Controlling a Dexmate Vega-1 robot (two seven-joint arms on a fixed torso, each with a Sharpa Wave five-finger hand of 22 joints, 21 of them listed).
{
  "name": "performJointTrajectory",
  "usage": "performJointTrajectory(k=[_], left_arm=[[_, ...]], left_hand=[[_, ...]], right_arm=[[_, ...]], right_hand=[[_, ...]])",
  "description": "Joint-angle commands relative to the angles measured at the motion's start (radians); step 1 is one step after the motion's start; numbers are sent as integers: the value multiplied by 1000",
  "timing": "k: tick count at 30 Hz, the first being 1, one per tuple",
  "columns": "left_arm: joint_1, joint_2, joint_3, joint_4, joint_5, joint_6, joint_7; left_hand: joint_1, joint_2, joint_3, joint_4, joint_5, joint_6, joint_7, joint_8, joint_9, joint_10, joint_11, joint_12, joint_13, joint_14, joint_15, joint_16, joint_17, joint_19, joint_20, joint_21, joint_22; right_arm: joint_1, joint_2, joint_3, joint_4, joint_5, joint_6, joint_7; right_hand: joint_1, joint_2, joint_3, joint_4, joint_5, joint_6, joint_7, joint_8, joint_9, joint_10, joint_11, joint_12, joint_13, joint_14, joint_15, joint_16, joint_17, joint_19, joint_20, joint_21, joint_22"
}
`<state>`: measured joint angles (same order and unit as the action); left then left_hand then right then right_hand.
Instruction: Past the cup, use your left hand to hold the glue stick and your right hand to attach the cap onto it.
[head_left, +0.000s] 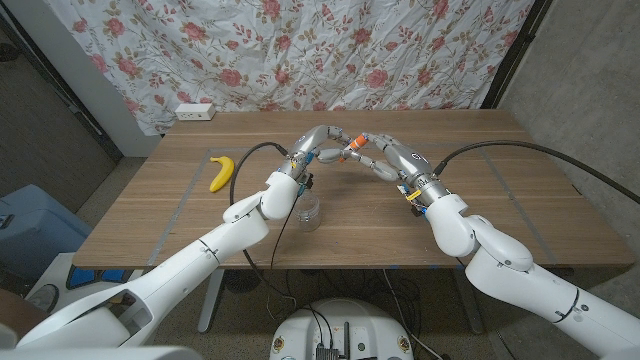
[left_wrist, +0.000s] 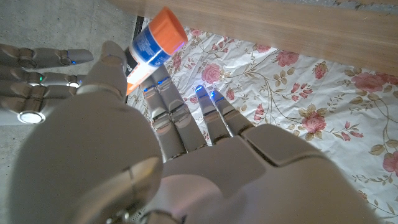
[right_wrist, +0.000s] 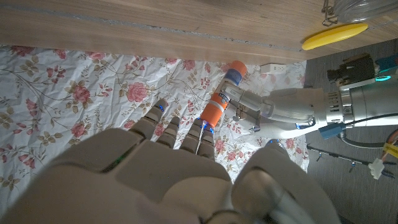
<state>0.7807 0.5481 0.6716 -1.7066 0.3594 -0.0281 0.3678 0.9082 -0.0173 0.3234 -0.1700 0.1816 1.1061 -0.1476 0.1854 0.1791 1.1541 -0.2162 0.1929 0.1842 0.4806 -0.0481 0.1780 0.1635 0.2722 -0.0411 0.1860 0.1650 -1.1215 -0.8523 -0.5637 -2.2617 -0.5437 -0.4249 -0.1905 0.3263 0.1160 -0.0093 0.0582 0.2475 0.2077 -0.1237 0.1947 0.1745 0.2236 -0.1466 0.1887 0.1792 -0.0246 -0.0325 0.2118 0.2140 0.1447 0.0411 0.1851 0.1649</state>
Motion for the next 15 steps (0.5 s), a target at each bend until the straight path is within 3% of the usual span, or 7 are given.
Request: performJointTrajectory(k=[1, 15], left_arm=[[11, 9, -7, -17, 1, 0, 2], [19, 5, -11, -24, 3, 2, 9]], left_hand=[[29, 75, 8, 0, 4, 24, -2, 18, 7, 15, -6, 5, 5, 12, -149, 1, 2, 7, -37, 4, 3], [33, 75, 9, -1, 4, 28, -4, 18, 7, 17, -7, 5, 5, 13, -150, 2, 3, 8, -38, 4, 3]], right_arm=[[2, -3, -15, -12, -31, -12, 20], [3, -1, -24, -17, -43, -10, 43]], right_hand=[[-4, 6, -2, 5, -2, 12, 0, 8, 3, 11, -3, 7, 3, 8, -3, 8, 2, 12, 0, 6, 3], [-9, 7, -1, 6, -3, 28, -2, 10, 3, 27, -8, 10, 3, 15, -5, 10, 1, 13, 0, 5, 3]])
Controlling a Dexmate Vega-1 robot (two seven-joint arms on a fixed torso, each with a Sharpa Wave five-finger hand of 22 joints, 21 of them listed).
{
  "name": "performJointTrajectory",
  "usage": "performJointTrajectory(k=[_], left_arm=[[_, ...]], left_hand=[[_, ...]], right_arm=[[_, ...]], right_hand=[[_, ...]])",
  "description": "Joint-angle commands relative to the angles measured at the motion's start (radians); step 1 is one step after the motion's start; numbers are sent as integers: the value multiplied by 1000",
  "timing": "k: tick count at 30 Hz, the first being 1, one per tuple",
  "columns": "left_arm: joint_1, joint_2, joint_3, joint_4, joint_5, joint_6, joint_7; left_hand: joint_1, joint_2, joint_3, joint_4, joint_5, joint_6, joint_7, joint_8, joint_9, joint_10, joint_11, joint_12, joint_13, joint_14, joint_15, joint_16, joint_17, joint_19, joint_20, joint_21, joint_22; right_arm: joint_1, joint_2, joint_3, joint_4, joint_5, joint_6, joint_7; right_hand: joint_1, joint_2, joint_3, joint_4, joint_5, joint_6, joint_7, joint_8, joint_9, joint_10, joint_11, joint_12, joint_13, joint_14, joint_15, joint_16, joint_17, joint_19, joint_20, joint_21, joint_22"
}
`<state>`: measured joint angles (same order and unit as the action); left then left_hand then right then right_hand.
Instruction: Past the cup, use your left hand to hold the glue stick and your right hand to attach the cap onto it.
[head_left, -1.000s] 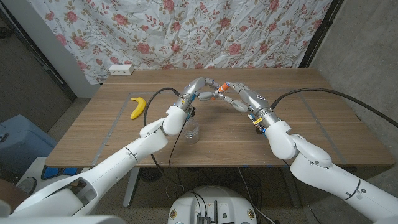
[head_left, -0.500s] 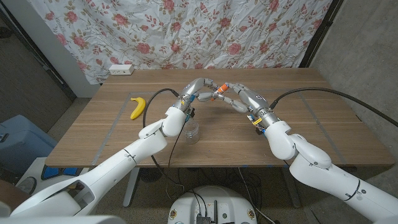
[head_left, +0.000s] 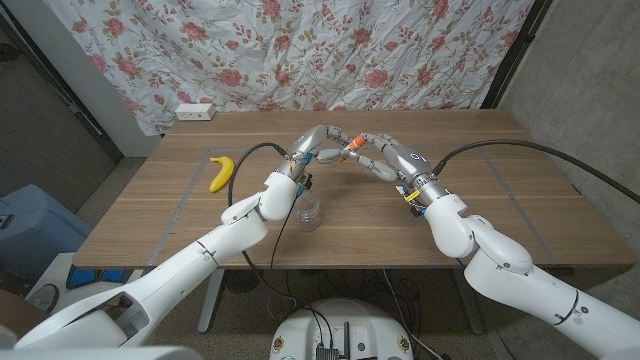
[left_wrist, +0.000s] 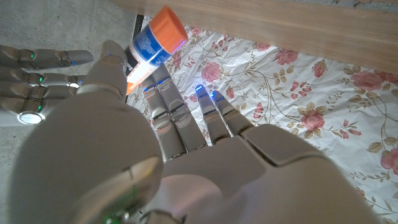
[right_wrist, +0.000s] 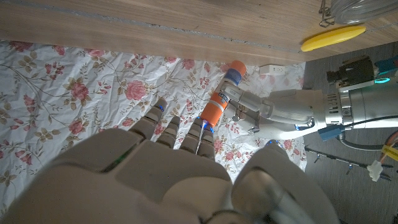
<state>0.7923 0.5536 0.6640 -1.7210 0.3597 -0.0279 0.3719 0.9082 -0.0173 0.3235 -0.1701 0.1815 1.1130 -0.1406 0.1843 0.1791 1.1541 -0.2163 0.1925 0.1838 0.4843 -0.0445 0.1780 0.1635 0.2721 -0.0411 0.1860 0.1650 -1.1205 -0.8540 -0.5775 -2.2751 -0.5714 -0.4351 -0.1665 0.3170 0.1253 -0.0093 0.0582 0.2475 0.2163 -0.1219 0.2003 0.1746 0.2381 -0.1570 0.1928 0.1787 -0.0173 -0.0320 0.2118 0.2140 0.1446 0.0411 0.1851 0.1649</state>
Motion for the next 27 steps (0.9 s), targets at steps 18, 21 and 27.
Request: performJointTrajectory(k=[18, 21, 27], left_arm=[[10, -2, -1, -15, 9, 4, 4], [12, 0, -2, -19, 9, 6, 3], [18, 3, -4, -24, 9, 9, 3]], left_hand=[[39, 75, 10, -2, 5, 25, -9, 19, 7, 21, -7, 5, 5, 11, -154, 1, 3, 9, -39, 4, 3], [39, 75, 10, -2, 5, 25, -11, 19, 7, 22, -7, 5, 5, 12, -154, 2, 3, 10, -39, 4, 3], [40, 74, 9, -2, 4, 24, -11, 19, 7, 22, -7, 5, 5, 12, -154, 1, 3, 10, -39, 4, 3]], right_arm=[[-5, 7, -10, -1, -2, 14, 27], [-12, 11, -3, 1, 4, 20, 11], [-29, 18, 27, 9, 35, 43, -33]], right_hand=[[-5, 1, 2, 7, -3, 33, -6, 5, 3, 27, 2, 6, 4, 13, -7, 11, -1, 11, -3, 4, 3], [-5, 0, 2, 7, -3, 33, -6, 4, 3, 27, 2, 6, 4, 14, -9, 11, -2, 11, -3, 4, 3], [-5, 1, 3, 6, -3, 32, -5, 2, 3, 24, 5, 3, 4, 17, -8, 11, -3, 15, -4, 5, 3]])
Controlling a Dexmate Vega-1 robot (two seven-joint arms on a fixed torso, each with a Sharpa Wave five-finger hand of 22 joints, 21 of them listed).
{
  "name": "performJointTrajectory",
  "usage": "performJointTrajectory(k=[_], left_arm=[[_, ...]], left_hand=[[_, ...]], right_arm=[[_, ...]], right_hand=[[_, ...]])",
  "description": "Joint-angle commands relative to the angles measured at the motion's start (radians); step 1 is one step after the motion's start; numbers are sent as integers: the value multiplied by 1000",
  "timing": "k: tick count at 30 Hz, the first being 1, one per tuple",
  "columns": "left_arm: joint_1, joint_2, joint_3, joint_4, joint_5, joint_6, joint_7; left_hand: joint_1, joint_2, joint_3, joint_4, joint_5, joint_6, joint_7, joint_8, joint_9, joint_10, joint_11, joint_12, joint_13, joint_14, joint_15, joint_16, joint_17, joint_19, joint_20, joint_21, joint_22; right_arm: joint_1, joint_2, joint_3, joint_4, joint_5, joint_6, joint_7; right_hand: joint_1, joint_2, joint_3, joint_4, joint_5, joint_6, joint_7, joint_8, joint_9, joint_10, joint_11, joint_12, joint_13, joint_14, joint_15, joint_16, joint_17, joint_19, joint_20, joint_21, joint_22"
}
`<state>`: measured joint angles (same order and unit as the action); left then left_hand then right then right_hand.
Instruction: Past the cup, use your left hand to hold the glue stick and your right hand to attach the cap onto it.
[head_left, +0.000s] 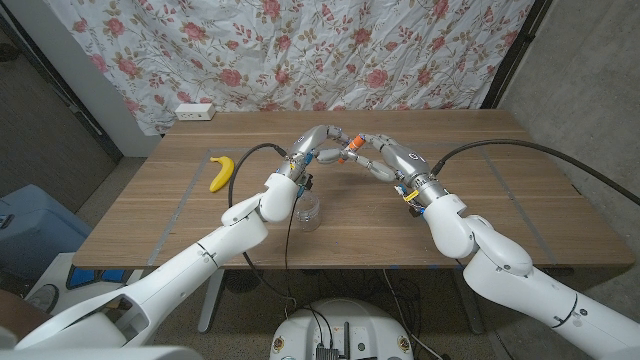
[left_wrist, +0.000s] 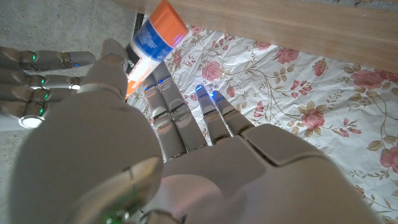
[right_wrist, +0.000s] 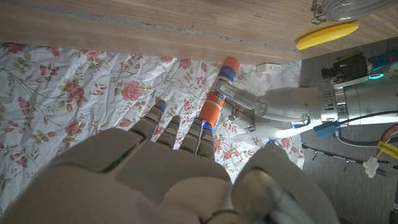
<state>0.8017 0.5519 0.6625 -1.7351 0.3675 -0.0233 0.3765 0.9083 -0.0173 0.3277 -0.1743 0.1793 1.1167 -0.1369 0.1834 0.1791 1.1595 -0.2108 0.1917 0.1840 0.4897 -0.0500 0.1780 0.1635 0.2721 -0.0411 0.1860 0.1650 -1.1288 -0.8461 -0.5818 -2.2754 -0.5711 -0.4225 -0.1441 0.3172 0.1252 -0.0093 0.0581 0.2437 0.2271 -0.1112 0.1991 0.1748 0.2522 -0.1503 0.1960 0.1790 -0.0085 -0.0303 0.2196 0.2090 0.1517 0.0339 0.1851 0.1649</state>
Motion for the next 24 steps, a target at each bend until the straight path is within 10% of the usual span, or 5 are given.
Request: performJointTrajectory(k=[1, 24], left_arm=[[9, 5, -3, -11, 1, 5, -1], [24, 23, -14, -27, 2, 6, -3]], left_hand=[[40, 73, 5, 2, 7, 21, -15, 19, 7, 16, -12, 5, 5, 7, -148, 1, 3, 10, -40, 4, 3], [42, 70, 3, 3, 6, 16, -15, 16, 7, 16, -13, 4, 5, 9, -148, 1, 3, 10, -41, 3, 3]], right_arm=[[-21, 10, 33, 9, 33, 30, -60], [-62, 23, 109, 36, 121, 109, -163]], right_hand=[[-5, 1, 4, 5, 0, 22, -15, 3, 3, 7, -3, -2, 4, 8, -11, 3, 2, 8, 3, 5, 3], [-2, 0, 8, -1, 0, 21, -16, -1, 3, 11, 1, -4, 5, 13, -12, 2, -1, 19, 3, 7, 3]])
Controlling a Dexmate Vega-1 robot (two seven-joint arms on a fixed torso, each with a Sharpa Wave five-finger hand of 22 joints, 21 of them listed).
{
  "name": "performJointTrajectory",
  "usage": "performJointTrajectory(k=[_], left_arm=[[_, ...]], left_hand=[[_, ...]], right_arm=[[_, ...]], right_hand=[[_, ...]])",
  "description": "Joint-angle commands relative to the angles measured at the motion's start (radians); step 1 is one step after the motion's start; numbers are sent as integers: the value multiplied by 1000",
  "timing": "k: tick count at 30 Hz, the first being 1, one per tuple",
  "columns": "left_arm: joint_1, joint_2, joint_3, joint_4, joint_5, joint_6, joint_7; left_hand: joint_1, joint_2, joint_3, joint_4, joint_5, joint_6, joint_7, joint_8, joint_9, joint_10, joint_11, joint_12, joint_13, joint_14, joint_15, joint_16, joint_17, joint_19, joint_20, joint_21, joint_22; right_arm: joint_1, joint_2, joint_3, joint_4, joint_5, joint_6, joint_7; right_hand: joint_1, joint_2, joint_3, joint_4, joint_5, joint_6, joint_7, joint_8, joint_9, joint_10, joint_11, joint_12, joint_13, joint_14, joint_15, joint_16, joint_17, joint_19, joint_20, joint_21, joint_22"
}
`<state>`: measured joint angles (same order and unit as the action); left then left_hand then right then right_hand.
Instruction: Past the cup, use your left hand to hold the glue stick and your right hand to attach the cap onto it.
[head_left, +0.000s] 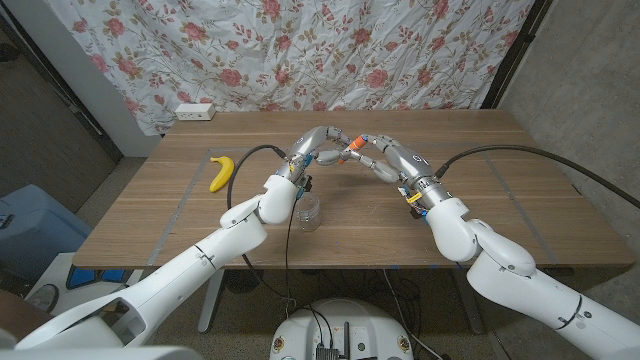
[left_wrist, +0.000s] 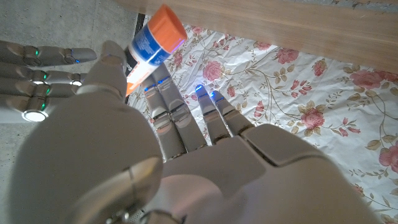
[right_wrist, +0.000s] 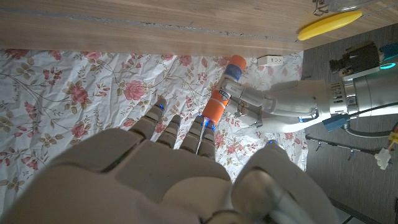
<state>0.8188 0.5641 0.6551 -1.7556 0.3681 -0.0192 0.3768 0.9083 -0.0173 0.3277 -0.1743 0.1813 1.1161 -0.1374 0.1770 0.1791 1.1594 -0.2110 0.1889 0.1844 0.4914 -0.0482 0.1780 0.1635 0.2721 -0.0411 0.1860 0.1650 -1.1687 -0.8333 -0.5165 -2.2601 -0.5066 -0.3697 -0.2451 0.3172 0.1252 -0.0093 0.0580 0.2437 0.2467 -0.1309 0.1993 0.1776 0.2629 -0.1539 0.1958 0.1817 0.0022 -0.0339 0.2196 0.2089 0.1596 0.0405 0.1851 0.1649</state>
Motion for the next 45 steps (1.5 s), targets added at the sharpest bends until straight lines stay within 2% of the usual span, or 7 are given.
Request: performJointTrajectory(k=[1, 18, 22, 28, 33, 45], left_arm=[[8, 12, -7, -7, 1, 2, -4], [7, 39, -23, -12, -9, -8, -31], [10, 51, -30, -22, -12, 2, -44], [9, 74, -40, -35, -13, 9, -66], [2, 90, -46, -36, -20, 9, -91], [-21, 113, -52, -14, -35, -18, -132]], left_hand=[[42, 70, 3, 3, 4, 17, -15, 23, 7, 16, -12, 7, 5, 7, -150, 1, 3, 10, -41, 3, 3], [41, 68, 1, 4, 4, 13, -16, 21, 8, 14, -12, 5, 4, 8, -149, 1, 3, 9, -41, 2, 3], [39, 67, 0, 5, 4, 6, -18, 18, 8, 11, -12, 4, 4, 7, -148, 1, 3, 7, -40, 2, 3], [38, 65, -2, 6, 4, 2, -20, 17, 8, 7, -12, 2, 4, 5, -147, 0, 2, 5, -41, 1, 3], [34, 64, -4, 7, 3, -4, -18, 15, 8, 0, -12, 0, 4, 5, -146, -1, 2, 4, -40, 1, 3], [31, 63, -5, 9, 3, -10, -20, 14, 9, -9, -13, -3, 3, 4, -144, -1, 2, 4, -38, 1, 3]], right_arm=[[-24, 13, 47, 23, 62, 63, -67], [-29, 34, 95, 51, 165, 124, -93], [-28, 26, 108, 59, 194, 138, -83], [-31, 35, 127, 92, 256, 188, -90], [-40, 57, 150, 155, 334, 302, -116], [-30, 65, 173, 193, 433, 327, -87]], right_hand=[[-2, 0, 9, -1, 0, 0, 4, -2, 0, 1, 6, -3, 2, 3, -7, 2, -1, 12, -4, 7, 3], [0, -1, 12, -5, 0, -5, 5, -6, 1, -2, 12, -6, 2, 6, -9, 1, -3, 27, -8, 10, 3], [-1, -1, 14, -7, 0, -7, 7, -7, 1, -4, 14, -7, 2, 13, -24, 3, -3, 36, -13, 12, 3], [-1, -1, 16, -9, 0, -15, 9, -10, 1, -8, 17, -9, 2, 22, -29, 5, -4, 53, -21, 16, 3], [-5, -1, 16, -8, -1, -13, 12, -10, 1, -12, 22, -10, 3, 48, -36, 13, -5, 66, -26, 17, 3], [-9, 1, 19, -8, -2, -15, 16, -10, 1, -11, 29, -9, 3, 70, -40, 18, -6, 78, -35, 17, 3]])
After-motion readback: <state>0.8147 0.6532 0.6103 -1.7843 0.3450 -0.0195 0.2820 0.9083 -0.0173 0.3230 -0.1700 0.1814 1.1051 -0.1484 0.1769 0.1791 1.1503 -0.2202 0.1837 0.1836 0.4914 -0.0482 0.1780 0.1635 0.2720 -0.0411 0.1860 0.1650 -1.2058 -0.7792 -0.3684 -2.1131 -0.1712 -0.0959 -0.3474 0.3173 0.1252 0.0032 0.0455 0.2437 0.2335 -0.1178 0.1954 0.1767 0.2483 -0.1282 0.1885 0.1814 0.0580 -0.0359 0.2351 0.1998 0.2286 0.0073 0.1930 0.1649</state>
